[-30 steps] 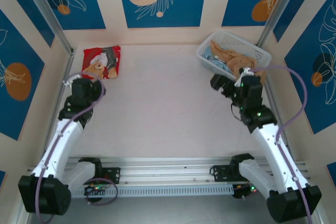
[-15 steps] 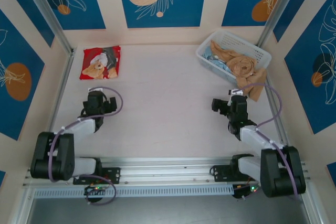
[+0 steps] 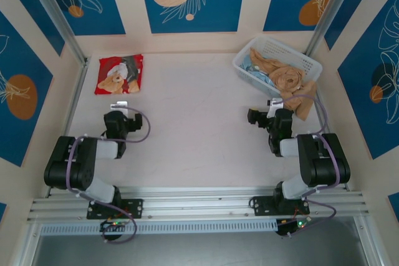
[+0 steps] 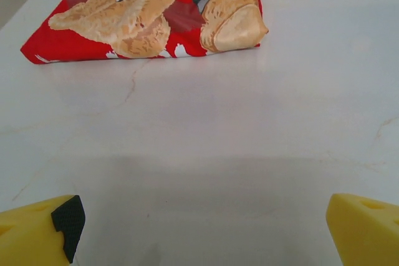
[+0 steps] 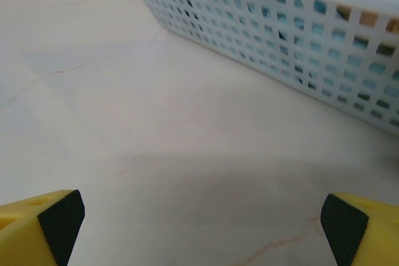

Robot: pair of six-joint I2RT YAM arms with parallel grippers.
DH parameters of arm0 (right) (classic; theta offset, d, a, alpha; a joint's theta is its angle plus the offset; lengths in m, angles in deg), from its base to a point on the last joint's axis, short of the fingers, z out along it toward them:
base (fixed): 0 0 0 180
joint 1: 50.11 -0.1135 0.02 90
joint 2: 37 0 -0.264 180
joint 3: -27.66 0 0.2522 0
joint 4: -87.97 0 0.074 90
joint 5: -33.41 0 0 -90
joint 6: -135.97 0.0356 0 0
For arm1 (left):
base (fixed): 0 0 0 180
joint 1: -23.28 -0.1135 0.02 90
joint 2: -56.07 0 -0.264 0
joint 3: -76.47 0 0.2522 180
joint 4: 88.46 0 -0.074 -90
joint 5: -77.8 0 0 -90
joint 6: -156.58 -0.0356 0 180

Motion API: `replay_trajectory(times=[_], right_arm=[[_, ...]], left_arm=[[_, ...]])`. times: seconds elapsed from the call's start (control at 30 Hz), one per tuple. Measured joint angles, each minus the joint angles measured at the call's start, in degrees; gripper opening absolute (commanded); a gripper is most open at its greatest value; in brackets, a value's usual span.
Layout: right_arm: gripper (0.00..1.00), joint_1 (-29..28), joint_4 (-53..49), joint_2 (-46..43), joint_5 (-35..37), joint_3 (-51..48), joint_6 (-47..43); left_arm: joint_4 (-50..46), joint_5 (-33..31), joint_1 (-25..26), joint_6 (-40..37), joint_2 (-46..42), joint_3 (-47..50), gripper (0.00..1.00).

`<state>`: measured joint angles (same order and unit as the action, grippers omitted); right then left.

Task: Fold and stack the t-shirts

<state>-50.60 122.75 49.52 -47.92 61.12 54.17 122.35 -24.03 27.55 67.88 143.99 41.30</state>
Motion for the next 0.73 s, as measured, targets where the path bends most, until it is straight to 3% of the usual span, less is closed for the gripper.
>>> replay_trajectory(times=[0.73], right_arm=[[0.99,0.22,-2.05,0.39,-2.05,3.08,-0.83]], left_arm=[[3.50,-0.07,0.15,-0.42,0.33,0.00,1.00]])
